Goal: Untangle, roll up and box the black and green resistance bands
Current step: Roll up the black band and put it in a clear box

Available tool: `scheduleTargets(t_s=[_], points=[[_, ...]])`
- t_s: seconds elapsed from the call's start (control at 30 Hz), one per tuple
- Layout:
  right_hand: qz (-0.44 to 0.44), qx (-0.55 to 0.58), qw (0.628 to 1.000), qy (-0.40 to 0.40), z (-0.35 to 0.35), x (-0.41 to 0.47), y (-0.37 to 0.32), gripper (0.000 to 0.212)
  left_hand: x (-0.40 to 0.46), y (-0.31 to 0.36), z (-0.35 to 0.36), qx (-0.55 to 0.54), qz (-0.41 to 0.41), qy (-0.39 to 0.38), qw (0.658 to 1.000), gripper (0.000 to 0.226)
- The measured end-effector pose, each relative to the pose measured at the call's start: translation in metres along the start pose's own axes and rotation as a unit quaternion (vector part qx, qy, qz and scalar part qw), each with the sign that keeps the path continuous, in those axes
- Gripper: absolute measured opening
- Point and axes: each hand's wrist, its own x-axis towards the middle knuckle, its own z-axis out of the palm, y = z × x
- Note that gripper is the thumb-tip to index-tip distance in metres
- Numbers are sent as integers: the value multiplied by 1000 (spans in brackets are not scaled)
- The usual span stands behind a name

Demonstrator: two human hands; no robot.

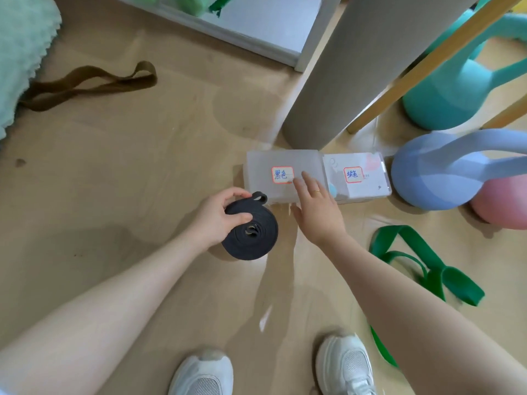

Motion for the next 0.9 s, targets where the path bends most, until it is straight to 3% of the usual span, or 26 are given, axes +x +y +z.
scheduleTargets(t_s=[0.17,0.27,0.43,0.6,0.77,0.9], points=[[-59,-102,993,13,26,28,0,67,9,-13,1,-16,0,29,999,35],[-99,-158,976,111,36,44,2,73,10,-22,1,-60,-8,54,997,34],[-183,-234,934,198,43,40,-5,65,-7,-29,0,-112,-27,86,990,33],[-213,-263,928,154,46,28,-12,56,-19,-36,2,-119,-28,77,990,34],[-247,-336,899,133,36,33,-14,31,-18,-43,5,-95,-35,76,992,34],[-269,-372,876,148,21,34,-14,43,-20,-36,8,-126,-15,73,989,34]])
